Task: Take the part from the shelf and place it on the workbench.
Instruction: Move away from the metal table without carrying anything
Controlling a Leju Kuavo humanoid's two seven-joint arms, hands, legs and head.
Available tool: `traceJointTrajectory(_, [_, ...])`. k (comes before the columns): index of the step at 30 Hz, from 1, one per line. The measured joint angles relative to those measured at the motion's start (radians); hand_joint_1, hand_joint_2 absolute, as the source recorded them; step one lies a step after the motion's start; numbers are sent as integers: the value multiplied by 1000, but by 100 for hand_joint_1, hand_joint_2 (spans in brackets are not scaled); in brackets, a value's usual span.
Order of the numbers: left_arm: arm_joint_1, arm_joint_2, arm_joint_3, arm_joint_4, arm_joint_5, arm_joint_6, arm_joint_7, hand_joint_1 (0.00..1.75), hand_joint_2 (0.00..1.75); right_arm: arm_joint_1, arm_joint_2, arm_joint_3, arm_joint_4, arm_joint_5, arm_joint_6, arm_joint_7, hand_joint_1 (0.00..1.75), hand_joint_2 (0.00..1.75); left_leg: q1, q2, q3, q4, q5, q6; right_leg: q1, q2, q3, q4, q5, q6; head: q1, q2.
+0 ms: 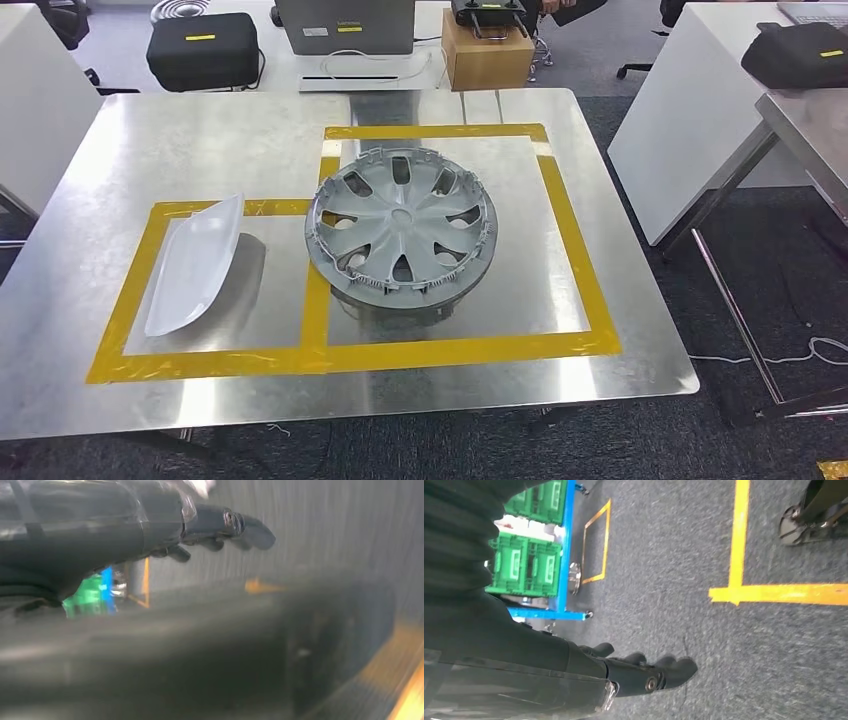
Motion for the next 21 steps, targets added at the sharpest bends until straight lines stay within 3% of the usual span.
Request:
traceJointTrajectory(2, [0,-62,-42,27,-4,-39,-9,0,0,-2,4,5,0,0,0,-1,0,0,2,4,0,0,0,0,1,3,0,-1,2,0,5,0])
traceJointTrajectory(4, [1,-92,-73,46,-10,-36,-18,0,0,0,7,12,0,0,0,-2,0,0,1,6,-1,0,0,1,2,4,-1,-3,4,1,9,0])
traceJointTrajectory(21, [-1,-125,-203,96,-17,-31,-33,0,0,1,7,24,0,0,-3,-5,0,0,1,5,0,0,0,1,2,4,0,-3,3,3,9,0])
